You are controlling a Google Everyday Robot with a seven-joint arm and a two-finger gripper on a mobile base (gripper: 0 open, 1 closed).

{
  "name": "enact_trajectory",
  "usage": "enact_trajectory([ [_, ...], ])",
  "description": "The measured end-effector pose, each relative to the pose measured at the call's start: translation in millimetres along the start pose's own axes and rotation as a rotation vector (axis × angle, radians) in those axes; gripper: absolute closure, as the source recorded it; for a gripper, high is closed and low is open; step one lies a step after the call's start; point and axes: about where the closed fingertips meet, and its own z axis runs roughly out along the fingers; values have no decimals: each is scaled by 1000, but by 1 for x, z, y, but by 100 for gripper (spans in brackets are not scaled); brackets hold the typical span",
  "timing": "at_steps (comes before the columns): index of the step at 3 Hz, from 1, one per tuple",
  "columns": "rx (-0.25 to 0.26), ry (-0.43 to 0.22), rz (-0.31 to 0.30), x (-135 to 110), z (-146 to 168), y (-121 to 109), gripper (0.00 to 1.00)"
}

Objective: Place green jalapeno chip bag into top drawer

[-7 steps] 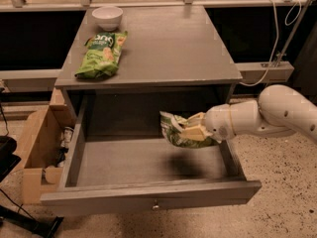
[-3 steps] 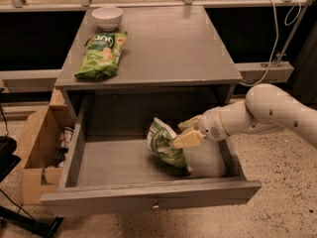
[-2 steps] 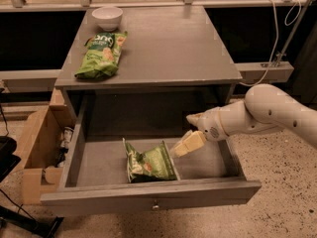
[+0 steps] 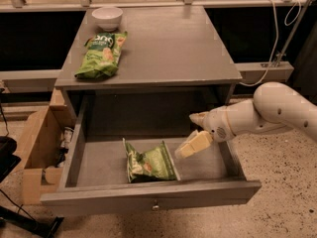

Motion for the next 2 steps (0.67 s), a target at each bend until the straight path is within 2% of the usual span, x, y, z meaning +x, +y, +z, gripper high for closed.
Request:
enact_trajectory([
  [1, -29, -21, -124, -17, -49, 19, 0],
  [2, -59, 7, -261, -27, -99, 43, 0],
])
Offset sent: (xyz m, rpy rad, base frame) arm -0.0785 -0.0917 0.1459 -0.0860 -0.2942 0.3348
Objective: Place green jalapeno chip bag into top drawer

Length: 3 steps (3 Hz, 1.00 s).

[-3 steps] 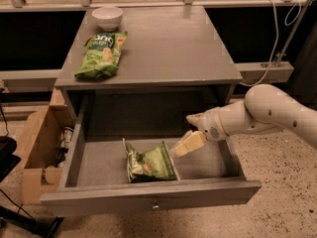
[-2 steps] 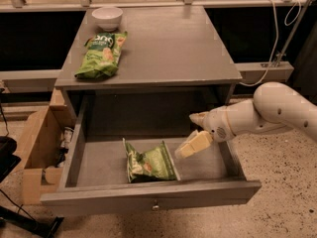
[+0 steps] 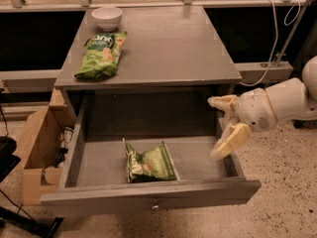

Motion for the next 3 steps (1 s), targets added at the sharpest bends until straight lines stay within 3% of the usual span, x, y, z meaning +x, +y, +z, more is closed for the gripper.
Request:
enact_trajectory([
  [1, -10, 30, -84, -12, -44, 11, 0],
  [2, 28, 54, -133, -27, -92, 21, 0],
  [3, 185, 60, -89, -27, -127, 42, 0],
])
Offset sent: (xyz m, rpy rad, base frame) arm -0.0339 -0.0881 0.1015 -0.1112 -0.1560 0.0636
